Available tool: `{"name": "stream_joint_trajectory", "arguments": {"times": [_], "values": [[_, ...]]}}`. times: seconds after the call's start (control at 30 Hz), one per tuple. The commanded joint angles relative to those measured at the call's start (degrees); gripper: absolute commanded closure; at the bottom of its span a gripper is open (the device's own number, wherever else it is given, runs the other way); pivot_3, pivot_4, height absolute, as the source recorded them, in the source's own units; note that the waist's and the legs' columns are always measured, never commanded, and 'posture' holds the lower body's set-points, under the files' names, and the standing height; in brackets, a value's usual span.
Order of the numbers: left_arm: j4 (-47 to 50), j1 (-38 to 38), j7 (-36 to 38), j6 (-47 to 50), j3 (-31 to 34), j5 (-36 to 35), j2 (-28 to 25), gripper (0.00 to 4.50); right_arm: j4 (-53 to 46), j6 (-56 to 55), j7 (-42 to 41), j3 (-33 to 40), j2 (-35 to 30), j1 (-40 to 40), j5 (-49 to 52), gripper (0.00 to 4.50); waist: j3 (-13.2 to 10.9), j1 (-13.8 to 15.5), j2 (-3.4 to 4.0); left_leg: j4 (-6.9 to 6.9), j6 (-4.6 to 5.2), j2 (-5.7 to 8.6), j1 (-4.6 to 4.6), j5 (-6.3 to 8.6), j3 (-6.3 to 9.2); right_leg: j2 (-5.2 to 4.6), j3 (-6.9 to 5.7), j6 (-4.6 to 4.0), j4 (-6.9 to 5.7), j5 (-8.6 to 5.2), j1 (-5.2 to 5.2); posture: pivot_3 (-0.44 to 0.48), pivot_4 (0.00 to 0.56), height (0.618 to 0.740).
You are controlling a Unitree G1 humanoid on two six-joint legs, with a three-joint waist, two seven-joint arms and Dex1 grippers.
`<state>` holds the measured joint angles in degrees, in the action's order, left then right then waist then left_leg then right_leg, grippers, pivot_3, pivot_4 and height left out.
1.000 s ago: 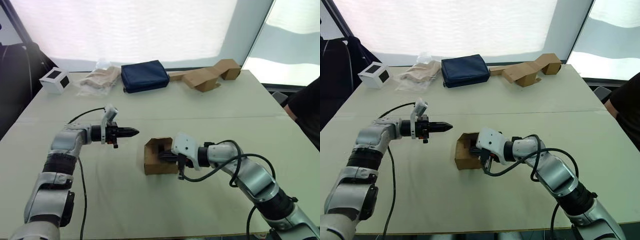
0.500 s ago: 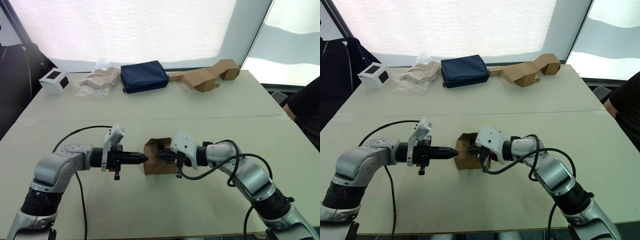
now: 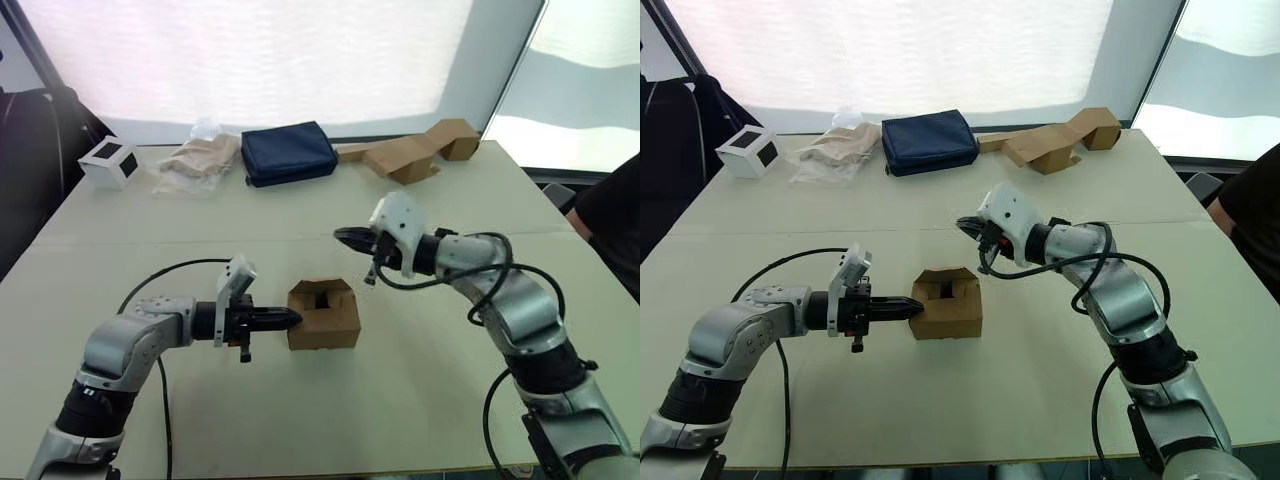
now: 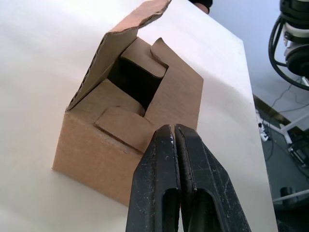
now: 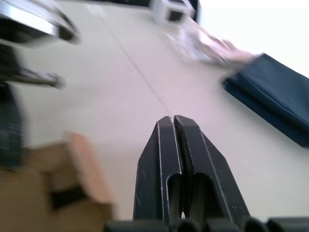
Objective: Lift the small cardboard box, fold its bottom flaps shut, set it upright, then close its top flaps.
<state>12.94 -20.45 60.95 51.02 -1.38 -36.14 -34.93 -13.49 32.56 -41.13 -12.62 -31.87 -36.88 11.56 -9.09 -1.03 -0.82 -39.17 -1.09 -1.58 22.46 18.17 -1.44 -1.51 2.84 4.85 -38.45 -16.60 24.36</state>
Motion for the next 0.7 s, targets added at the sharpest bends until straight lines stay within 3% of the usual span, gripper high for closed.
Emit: {"name": "stream_joint_trajectory", "arguments": {"times": [0.03, 0.27, 0.5, 0.7], "values": [[1.17, 0.04, 0.12, -0.81, -0.47, -0.4, -0.99, 4.41, -0.69, -1.48, -1.92, -2.31, 0.18, -1.32, -1.56, 4.5, 0.0, 0.01, 0.0, 0.0, 0.0, 0.0, 0.02, 0.0, 0.0, 0.0, 0.0, 0.0, 0.01, 0.0, 0.01, 0.0, 0.15, 0.74], [1.46, -0.14, -0.47, -0.74, -0.21, -1.1, -0.97, 4.41, -5.68, 0.33, -7.59, -5.77, -1.82, 2.5, -0.68, 4.5, 0.0, 0.06, 0.0, -0.02, 0.0, 0.01, 0.02, 0.0, 0.0, -0.04, 0.0, 0.01, 0.01, 0.0, -0.01, 0.0, 0.15, 0.74], [0.98, -1.58, 1.29, 1.41, 1.82, -4.62, -2.31, 4.41, -9.22, 3.19, -7.24, -6.33, -0.75, 5.87, -0.58, 4.5, 0.0, -0.01, 0.0, -0.02, 0.0, 0.0, 0.02, 0.0, 0.01, -0.03, 0.0, 0.01, 0.01, 0.0, -0.01, 0.0, 0.15, 0.74], [-2.52, -5.86, -0.19, 2.27, 3.29, -7.15, -0.33, 4.41, -9.8, 3.83, -6.18, -6.02, 0.05, 6.41, -1.01, 4.5, 0.0, 0.08, 0.0, -0.02, 0.0, 0.01, 0.01, 0.0, 0.01, -0.02, -0.01, 0.01, 0.0, 0.0, -0.01, 0.0, 0.15, 0.74]]}}
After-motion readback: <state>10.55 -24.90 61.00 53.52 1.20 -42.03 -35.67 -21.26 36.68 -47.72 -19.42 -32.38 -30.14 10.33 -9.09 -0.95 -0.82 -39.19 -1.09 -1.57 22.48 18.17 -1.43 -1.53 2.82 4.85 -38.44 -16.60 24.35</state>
